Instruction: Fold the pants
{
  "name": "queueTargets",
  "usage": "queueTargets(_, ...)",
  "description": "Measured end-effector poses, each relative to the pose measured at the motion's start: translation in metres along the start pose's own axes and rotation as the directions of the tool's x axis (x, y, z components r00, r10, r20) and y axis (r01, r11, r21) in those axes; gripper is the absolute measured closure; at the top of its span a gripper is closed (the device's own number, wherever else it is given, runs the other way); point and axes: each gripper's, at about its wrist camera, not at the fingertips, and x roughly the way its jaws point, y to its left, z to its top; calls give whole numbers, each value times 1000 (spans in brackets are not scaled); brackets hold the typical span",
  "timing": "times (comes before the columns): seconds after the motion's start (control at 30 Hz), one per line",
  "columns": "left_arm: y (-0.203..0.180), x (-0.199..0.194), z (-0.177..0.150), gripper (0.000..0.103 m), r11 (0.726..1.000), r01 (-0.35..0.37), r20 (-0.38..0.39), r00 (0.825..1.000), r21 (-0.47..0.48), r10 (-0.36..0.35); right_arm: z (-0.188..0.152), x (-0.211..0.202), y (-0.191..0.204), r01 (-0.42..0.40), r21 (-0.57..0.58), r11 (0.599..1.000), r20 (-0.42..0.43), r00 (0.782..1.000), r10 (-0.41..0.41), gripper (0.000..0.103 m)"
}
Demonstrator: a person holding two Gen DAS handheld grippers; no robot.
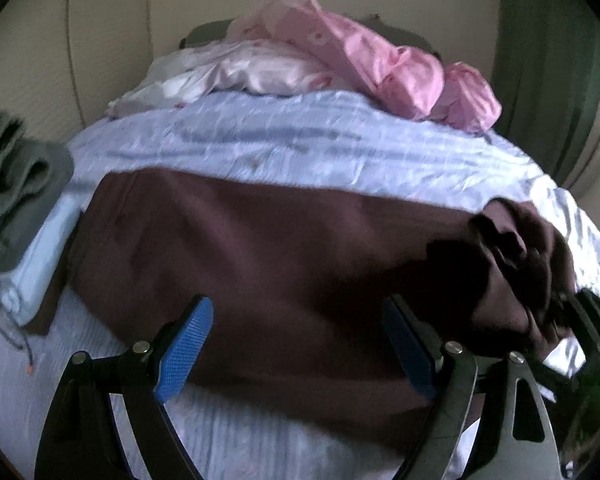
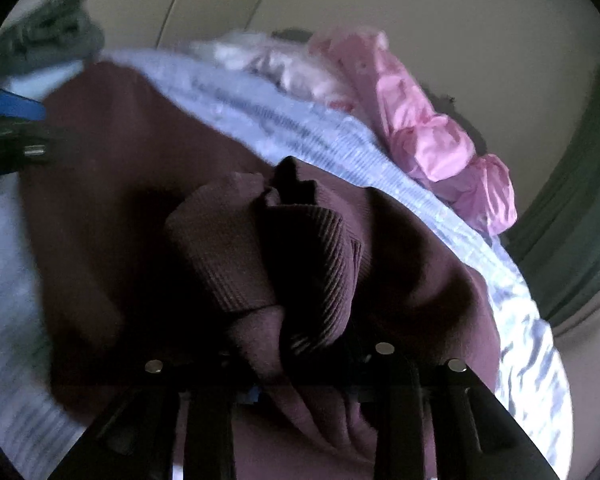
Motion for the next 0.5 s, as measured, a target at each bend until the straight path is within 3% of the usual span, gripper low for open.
queueTargets(0.17,-17,-4,13,16,1000,-1,42,999,12,0,0,-7,-8,-8,19,1000,38,999,7,57)
queueTargets(0.37,-8,-8,13,14,997,-63,40,997,45,61,15,55,2,-42,59,997,-102,994,48,56)
queueTargets(0.5,9,-5,10,12,996,-86,15,996,16,85,16,47,20,39,-44,998,-110,993,-44,55)
